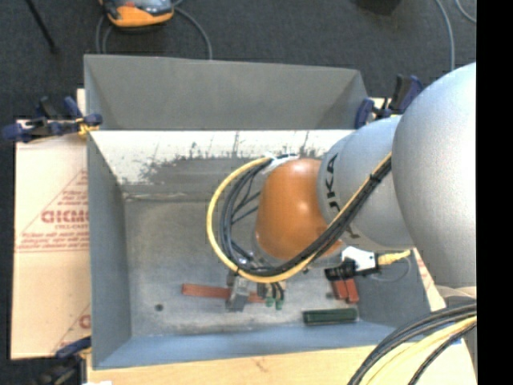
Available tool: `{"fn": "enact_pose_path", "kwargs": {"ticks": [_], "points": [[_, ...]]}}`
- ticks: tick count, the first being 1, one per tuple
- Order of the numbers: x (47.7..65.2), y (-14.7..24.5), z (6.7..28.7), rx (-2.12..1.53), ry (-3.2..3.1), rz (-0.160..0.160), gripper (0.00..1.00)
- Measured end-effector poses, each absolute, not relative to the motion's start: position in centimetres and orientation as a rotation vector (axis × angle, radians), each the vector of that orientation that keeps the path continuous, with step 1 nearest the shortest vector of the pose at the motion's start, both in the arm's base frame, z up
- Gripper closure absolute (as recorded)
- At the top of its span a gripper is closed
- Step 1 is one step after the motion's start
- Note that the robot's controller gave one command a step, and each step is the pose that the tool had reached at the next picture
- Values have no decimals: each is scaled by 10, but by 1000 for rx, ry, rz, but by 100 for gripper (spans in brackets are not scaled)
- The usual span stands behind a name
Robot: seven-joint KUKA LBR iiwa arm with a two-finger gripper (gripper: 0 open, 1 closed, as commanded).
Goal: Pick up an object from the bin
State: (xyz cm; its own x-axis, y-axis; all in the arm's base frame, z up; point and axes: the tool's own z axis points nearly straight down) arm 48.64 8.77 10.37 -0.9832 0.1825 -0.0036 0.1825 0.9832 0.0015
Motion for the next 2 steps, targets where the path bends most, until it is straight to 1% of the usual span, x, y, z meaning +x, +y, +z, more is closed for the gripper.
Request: {"fn": "enact_pose_path", "kwargs": {"ticks": [1, 2], "points": [[485, 87, 110, 288, 3130, 0, 100], [485, 87, 125, 289, 3130, 0, 100]]}}
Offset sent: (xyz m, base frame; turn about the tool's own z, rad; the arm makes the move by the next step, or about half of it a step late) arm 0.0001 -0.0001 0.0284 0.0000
